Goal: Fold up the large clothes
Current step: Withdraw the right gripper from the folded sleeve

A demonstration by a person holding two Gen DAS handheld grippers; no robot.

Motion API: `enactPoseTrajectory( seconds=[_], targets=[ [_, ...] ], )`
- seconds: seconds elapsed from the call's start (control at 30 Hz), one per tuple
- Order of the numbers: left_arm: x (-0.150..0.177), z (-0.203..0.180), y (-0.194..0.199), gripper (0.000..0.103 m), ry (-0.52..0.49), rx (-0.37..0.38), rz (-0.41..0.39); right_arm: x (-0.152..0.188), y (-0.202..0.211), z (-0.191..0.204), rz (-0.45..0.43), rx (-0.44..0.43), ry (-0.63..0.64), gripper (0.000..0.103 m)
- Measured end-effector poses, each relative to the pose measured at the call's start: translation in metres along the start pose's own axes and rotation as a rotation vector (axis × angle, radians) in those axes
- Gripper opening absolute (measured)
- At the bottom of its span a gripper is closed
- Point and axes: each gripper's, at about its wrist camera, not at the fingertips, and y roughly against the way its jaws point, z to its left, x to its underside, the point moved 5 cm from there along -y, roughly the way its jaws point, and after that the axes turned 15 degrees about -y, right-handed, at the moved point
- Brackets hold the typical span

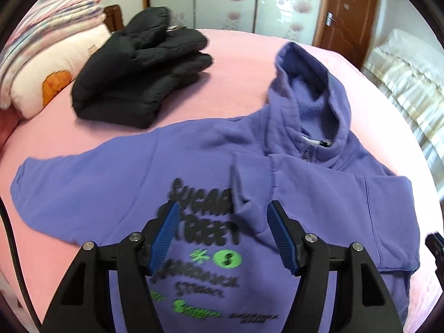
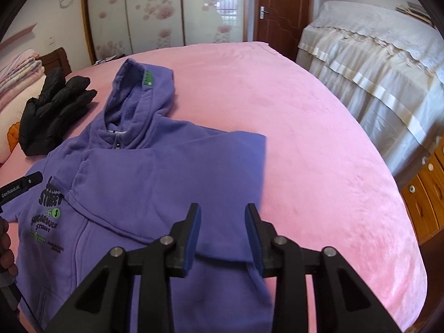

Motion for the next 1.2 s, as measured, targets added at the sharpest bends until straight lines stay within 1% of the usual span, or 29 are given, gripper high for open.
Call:
enactPoseTrajectory(
  seconds=[0.1, 0.23, 0.33, 0.37, 0.43, 0.47, 0.5, 0.53, 0.57, 0.63, 0.7, 0.8, 0.87, 1.03, 1.13, 1.2],
  targets=[
    [-0.017, -0.025, -0.011, 0.059, -0.033, 0.029, -0.006, -0.008, -0.022, 0.020, 0.029, -0.025, 0.012, 0.023],
    [-0.033, -0.057, -0.032, 0.056, -0.086, 0.038, 0.002, -0.015, -0.048, 0.041, 0.039, -0.024, 0.049, 0.023],
    [-0.035, -0.071, -0.059, 0.053, -0.127, 0.003, 0.061, -0.017, -0.067, 0.045, 0.052, -0.018, 0.063, 0.023],
    [-0.034, -0.072, -0.066, 0.050, -0.136, -0.014, 0.083, -0.019, -0.075, 0.044, 0.059, -0.010, 0.061, 0.023],
    [-0.028, -0.070, -0.080, 0.049, -0.154, -0.046, 0.117, -0.023, -0.092, 0.035, 0.077, 0.024, 0.048, 0.023],
    [-0.024, -0.067, -0.086, 0.049, -0.165, -0.059, 0.129, -0.024, -0.099, 0.029, 0.085, 0.037, 0.040, 0.020],
    [-0.020, -0.065, -0.090, 0.049, -0.177, -0.059, 0.128, -0.024, -0.104, 0.023, 0.094, 0.047, 0.033, 0.012],
    [-0.017, -0.064, -0.091, 0.050, -0.189, -0.050, 0.117, -0.024, -0.109, 0.016, 0.107, 0.054, 0.027, 0.007],
    [-0.015, -0.063, -0.091, 0.052, -0.204, -0.045, 0.100, -0.022, -0.113, 0.010, 0.117, 0.057, 0.020, 0.000],
    [-0.013, -0.062, -0.091, 0.055, -0.233, -0.045, 0.086, -0.022, -0.112, 0.000, 0.120, 0.043, -0.002, 0.000],
    [-0.014, -0.061, -0.090, 0.055, -0.239, -0.029, 0.094, -0.023, -0.107, -0.004, 0.123, 0.026, -0.020, 0.000],
    [-0.018, -0.056, -0.075, 0.055, -0.233, -0.003, 0.101, -0.023, -0.090, -0.003, 0.124, 0.026, -0.036, 0.000],
    [-0.021, -0.050, -0.055, 0.055, -0.224, 0.014, 0.063, -0.023, -0.073, 0.002, 0.114, 0.011, -0.035, 0.000],
    [-0.026, -0.033, 0.016, 0.055, -0.195, 0.066, -0.019, -0.021, -0.020, 0.021, 0.067, -0.046, -0.029, 0.000],
    [-0.029, -0.024, 0.060, 0.058, -0.172, 0.092, -0.070, -0.019, 0.014, 0.034, 0.043, -0.084, -0.039, 0.000],
    [-0.032, -0.018, 0.084, 0.060, -0.167, 0.115, -0.108, -0.019, 0.039, 0.043, 0.020, -0.108, -0.046, 0.003]
  ],
)
